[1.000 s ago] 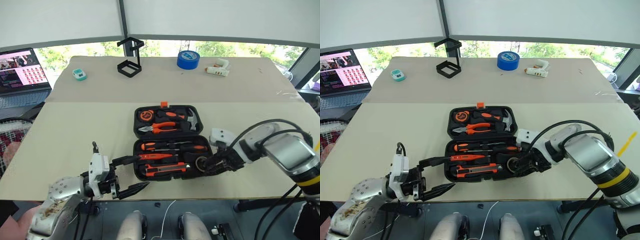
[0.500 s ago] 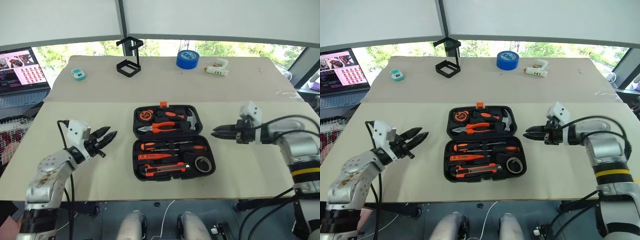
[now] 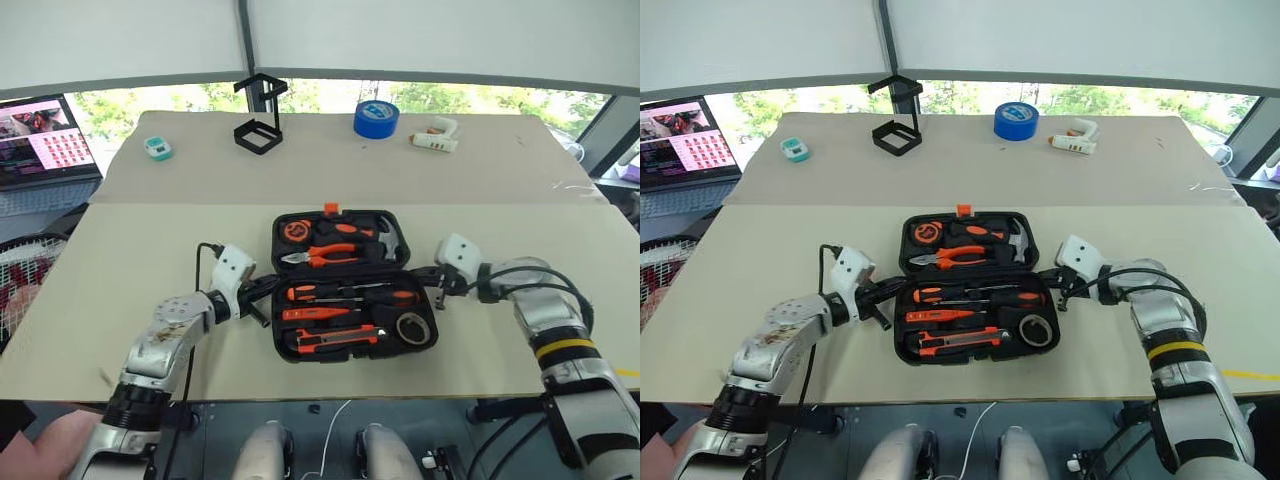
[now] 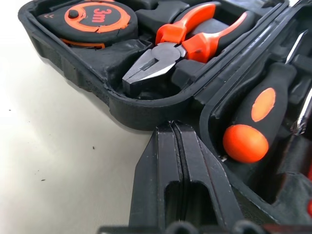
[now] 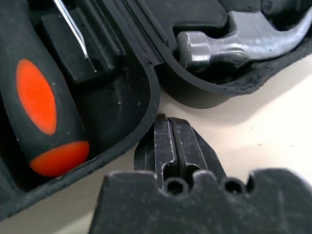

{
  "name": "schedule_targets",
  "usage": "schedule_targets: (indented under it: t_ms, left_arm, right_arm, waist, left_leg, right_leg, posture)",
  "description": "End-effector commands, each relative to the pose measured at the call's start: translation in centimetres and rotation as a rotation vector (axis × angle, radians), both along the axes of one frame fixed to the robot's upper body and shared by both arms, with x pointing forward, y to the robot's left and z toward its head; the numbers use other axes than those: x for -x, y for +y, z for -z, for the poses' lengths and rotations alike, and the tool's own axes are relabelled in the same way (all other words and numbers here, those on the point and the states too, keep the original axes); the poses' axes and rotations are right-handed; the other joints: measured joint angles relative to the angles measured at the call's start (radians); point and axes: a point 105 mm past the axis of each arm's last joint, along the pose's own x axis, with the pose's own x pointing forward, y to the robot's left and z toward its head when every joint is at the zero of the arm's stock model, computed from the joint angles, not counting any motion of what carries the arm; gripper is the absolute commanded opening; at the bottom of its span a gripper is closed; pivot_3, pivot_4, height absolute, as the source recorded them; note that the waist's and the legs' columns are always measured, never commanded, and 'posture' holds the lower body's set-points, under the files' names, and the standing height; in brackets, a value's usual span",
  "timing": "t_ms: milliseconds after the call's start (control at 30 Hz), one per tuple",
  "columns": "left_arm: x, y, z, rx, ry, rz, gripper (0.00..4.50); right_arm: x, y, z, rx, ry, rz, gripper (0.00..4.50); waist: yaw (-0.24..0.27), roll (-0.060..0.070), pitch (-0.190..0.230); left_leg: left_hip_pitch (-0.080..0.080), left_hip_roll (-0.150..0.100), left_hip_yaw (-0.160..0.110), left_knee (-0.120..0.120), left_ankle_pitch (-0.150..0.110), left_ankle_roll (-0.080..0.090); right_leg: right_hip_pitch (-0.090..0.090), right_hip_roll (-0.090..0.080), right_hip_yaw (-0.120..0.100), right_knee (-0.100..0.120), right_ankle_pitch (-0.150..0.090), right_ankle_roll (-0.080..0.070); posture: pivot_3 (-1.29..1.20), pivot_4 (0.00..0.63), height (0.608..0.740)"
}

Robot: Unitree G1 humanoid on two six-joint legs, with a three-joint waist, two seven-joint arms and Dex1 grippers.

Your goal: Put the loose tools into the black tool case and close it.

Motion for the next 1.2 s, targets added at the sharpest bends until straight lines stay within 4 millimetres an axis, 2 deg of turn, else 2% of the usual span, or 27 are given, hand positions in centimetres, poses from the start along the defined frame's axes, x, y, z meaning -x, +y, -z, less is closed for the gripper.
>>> schedule_targets:
  t_ms: [33, 133, 267, 367, 467, 600, 667, 733, 800, 833, 933, 1000, 1067, 1133, 1200]
  left_arm:
    - [1.3, -1.7, -0.5, 0.03, -0.006, 0.112, 0.07]
    - [1.8, -1.3, -0.2, 0.011, 0.011, 0.122, 0.07]
    - [2.3, -0.4, -0.7, 0.023, 0.023, 0.102, 0.07]
    - [2.6, 1.1, -1.3, 0.1, 0.092, 0.039, 0.07]
    - [1.6, 3.9, -3.1, 0.094, 0.068, -0.06, 0.75]
    - [0.7, 6.3, -4.8, 0.043, 0.106, -0.149, 2.26]
    - [0.8, 5.9, -6.0, 0.087, 0.169, -0.126, 2.89]
    - [1.1, 4.7, -7.1, 0.143, 0.228, -0.062, 3.67]
    - [0.5, 4.7, -6.5, 0.075, 0.305, -0.117, 4.38]
    - [0.2, 4.6, -6.2, 0.053, 0.329, -0.142, 4.5]
    - [-0.4, 3.3, -5.8, 0.025, 0.372, -0.137, 4.5]
    - [-1.2, 2.6, -5.5, -0.005, 0.383, -0.162, 4.5]
    - [-2.2, 1.7, -5.8, 0.032, 0.374, -0.191, 4.5]
    - [-2.4, 0.8, -5.9, 0.067, 0.385, -0.175, 4.5]
    - [-2.4, 0.8, -5.4, 0.065, 0.398, -0.193, 4.5]
  right_arm:
    - [1.4, 1.7, -0.7, -0.043, 0.002, -0.072, 0.0]
    - [2.4, 1.7, -0.5, -0.048, 0.029, -0.062, 0.0]
    - [2.7, 0.8, -0.4, -0.086, 0.045, 0.016, 0.0]
    - [2.8, -1.8, -0.5, -0.072, 0.054, 0.144, 0.0]
    - [3.1, -2.8, -2.9, -0.19, 0.044, 0.209, 0.75]
    - [3.7, -3.2, -4.9, -0.275, 0.138, 0.251, 2.21]
    - [3.5, -3.6, -5.7, -0.278, 0.231, 0.327, 2.85]
    - [3.8, -3.3, -6.0, -0.229, 0.325, 0.334, 3.53]
    - [3.2, -2.7, -6.8, -0.245, 0.373, 0.34, 4.23]
    - [2.7, -2.4, -7.1, -0.262, 0.407, 0.362, 4.47]
    - [0.9, -1.3, -7.5, -0.268, 0.464, 0.429, 4.47]
    - [0.2, -0.9, -6.7, -0.199, 0.514, 0.486, 4.47]
    - [-0.7, -0.6, -6.1, -0.145, 0.506, 0.524, 4.47]
    - [-1.8, -0.4, -5.7, -0.126, 0.475, 0.555, 4.47]
    - [-2.3, -0.2, -5.6, -0.138, 0.469, 0.57, 4.47]
  waist:
    - [-0.001, 0.0, 0.0]
    - [-0.002, 0.0, 0.0]
    - [-0.004, 0.0, 0.0]
    - [-0.001, 0.0, 0.0]
    - [-0.001, 0.0, 0.0]
    - [-0.004, 0.0, 0.0]
    - [-0.007, 0.0, 0.0]
    - [-0.008, 0.0, 0.0]
    - [-0.008, -0.001, 0.001]
    - [-0.009, -0.001, 0.001]
    - [-0.015, -0.001, 0.001]
    - [-0.016, -0.001, 0.001]
    - [-0.015, -0.002, 0.001]
    - [-0.013, -0.002, 0.001]
    - [-0.012, -0.002, 0.001]
  left_leg:
    - [0.0, 0.0, 0.0, 0.0, 0.0, 0.0]
    - [0.0, 0.001, 0.0, -0.001, 0.0, 0.0]
    - [0.0, 0.001, 0.0, -0.001, 0.0, 0.0]
    - [0.0, 0.001, 0.0, -0.001, 0.0, 0.0]
    - [0.0, 0.001, -0.001, 0.0, 0.0, 0.0]
    - [0.001, 0.001, -0.002, 0.0, 0.0, 0.0]
    - [0.001, 0.001, -0.002, 0.0, 0.0, 0.0]
    - [0.001, 0.001, -0.002, 0.0, 0.0, 0.0]
    - [0.0, 0.001, -0.002, 0.0, 0.0, 0.0]
    - [0.0, 0.0, -0.002, 0.0, 0.0, 0.0]
    - [0.001, -0.001, -0.003, 0.0, 0.0, 0.0]
    - [0.0, -0.001, -0.003, 0.0, 0.0, -0.001]
    - [-0.001, -0.001, -0.003, 0.0, 0.001, -0.001]
    - [-0.004, -0.002, -0.004, 0.001, 0.001, -0.001]
    - [-0.007, -0.002, -0.004, 0.001, 0.001, -0.001]
  right_leg:
    - [0.0, 0.0, 0.0, 0.0, 0.0, 0.0]
    - [-0.001, 0.001, 0.0, 0.0, 0.0, 0.0]
    - [-0.001, 0.001, 0.0, 0.0, 0.0, 0.0]
    - [-0.001, 0.001, 0.0, 0.0, 0.0, 0.0]
    - [-0.001, 0.0, 0.0, 0.0, 0.0, 0.0]
    - [0.0, 0.002, 0.0, 0.001, 0.0, -0.001]
    - [0.0, 0.002, 0.0, 0.002, 0.0, -0.001]
    - [-0.001, 0.002, 0.001, 0.002, 0.0, -0.001]
    - [-0.001, 0.002, 0.0, 0.002, 0.0, -0.001]
    - [-0.001, 0.002, 0.0, 0.002, 0.0, -0.001]
    - [-0.001, 0.003, 0.001, 0.002, 0.0, -0.001]
    - [-0.001, 0.003, 0.001, 0.002, 0.0, -0.001]
    - [-0.003, 0.003, 0.0, 0.002, 0.0, -0.001]
    - [-0.003, 0.003, -0.001, 0.001, 0.0, -0.001]
    - [-0.006, 0.002, -0.001, 0.001, 0.001, 0.0]
  posture:
    - [0.0, 0.15, 0.74]
    - [0.0, 0.15, 0.74]
    - [0.0, 0.15, 0.74]
    - [0.0, 0.15, 0.74]
    - [0.0, 0.15, 0.74]
    - [0.0, 0.15, 0.74]
    - [0.0, 0.15, 0.74]
    - [0.0, 0.15, 0.74]
    - [0.0, 0.15, 0.74]
    - [0.0, 0.15, 0.74]
    - [0.0, 0.15, 0.74]
    - [0.0, 0.15, 0.74]
    - [0.0, 0.15, 0.74]
    - [0.0, 0.15, 0.74]
    - [0.0, 0.15, 0.74]
